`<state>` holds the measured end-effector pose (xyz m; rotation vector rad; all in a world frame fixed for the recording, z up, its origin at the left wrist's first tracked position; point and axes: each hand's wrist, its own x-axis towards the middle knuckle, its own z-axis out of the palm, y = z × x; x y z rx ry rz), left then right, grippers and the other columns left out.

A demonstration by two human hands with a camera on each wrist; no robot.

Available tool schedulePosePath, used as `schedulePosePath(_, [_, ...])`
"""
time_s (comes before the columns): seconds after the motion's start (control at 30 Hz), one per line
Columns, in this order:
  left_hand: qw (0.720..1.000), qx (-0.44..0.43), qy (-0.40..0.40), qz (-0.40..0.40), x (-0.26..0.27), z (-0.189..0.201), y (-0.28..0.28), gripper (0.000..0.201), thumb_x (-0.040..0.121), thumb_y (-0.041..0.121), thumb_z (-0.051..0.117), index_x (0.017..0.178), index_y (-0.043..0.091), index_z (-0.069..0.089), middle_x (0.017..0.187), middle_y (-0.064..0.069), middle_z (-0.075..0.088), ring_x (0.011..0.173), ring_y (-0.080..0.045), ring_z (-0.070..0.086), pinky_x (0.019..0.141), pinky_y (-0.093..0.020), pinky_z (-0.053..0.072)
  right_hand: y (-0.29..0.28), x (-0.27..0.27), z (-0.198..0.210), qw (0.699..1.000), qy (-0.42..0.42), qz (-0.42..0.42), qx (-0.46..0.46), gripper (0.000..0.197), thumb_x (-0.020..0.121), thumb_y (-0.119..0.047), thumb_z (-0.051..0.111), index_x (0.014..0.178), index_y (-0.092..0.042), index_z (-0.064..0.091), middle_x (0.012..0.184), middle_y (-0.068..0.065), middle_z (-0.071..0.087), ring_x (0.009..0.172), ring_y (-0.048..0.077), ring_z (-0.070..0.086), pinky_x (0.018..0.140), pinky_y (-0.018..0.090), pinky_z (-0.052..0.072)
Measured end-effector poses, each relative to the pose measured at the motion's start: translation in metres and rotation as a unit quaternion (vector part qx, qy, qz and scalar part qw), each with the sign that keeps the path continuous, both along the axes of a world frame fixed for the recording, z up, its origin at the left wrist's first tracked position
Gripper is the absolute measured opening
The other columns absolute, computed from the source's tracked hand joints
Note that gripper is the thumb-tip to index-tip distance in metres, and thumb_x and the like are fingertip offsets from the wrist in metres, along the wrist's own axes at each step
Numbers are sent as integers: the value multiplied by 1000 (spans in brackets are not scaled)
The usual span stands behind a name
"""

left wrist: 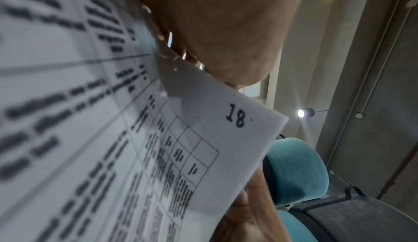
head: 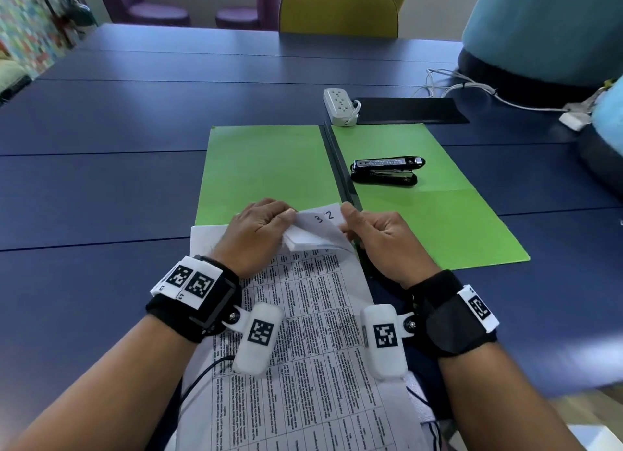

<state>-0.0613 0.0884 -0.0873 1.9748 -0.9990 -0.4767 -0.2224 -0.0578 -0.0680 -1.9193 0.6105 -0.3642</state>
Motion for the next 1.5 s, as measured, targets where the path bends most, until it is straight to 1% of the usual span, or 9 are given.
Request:
schedulePosePath(0.07, [999,-26,30,9,0,-1,1,32,87,41,41,84,28,70,104,15,63,106,-18,57,101,-44,44,-1,1,0,1000,5,-5,-1,57,96,-49,48,84,-1,77,61,-13,67,58,-1,58,74,26,48])
schedulePosePath(0.17, [999,-34,39,14,0,-2,0,25,83,34,46,78,28,69,106,16,66,104,-14,60,94,-35,47,-2,2,-5,1000,-10,2,-24,56,95,-42,58,74,9,65,66,11,57,61,21,48,65,32,42])
schedulePosePath(0.2, [999,-34,38,16,0,-2,0,23,84,31,48,76,27,69,106,17,66,103,-13,61,90,-32,48,-2,1,-6,1000,-16,2,-23,49,95,-38,62,74,7,65,65,15,52,60,20,44,61,30,38])
schedulePosePath(0.33, [998,-46,26,21,2,-5,2,27,92,14,61,69,24,70,108,24,68,96,-4,64,82,-26,48,-4,3,-10,999,-39,-29,-9,3,89,-22,72,91,-23,75,69,12,56,64,13,50,62,25,46])
schedulePosePath(0.4, [998,-52,18,24,1,-5,3,25,90,14,64,71,28,72,110,25,69,98,0,66,83,-23,49,-6,5,-13,998,-48,-43,-5,12,87,-20,74,97,-26,72,71,5,53,64,14,49,63,26,46])
schedulePosePath(0.6, [997,-72,20,31,-3,-1,4,26,88,13,65,79,34,76,107,25,72,98,8,66,80,-8,48,-8,6,-16,997,-48,-58,-1,30,84,-22,78,112,-21,70,75,6,58,66,13,53,63,24,48])
schedulePosePath(1.0, [995,-84,48,38,-4,-2,3,28,87,10,65,75,32,77,108,21,74,97,2,69,88,-21,53,-7,5,-15,996,-56,-64,3,29,82,-20,80,110,-22,71,72,2,54,61,9,48,59,18,43])
schedulePosePath(1.23, [994,-90,40,45,-3,-1,4,25,87,11,68,78,31,79,105,21,75,97,6,68,89,-21,53,-6,5,-14,996,-61,-61,8,28,82,-19,80,107,-25,70,72,4,55,63,12,50,62,22,45])
schedulePosePath(1.5, [995,-86,12,48,-3,-2,4,24,86,8,68,77,27,79,98,22,73,77,12,62,70,-5,42,-4,4,-10,996,-71,-61,1,19,81,-12,80,95,-24,74,70,5,54,61,14,45,55,20,42])
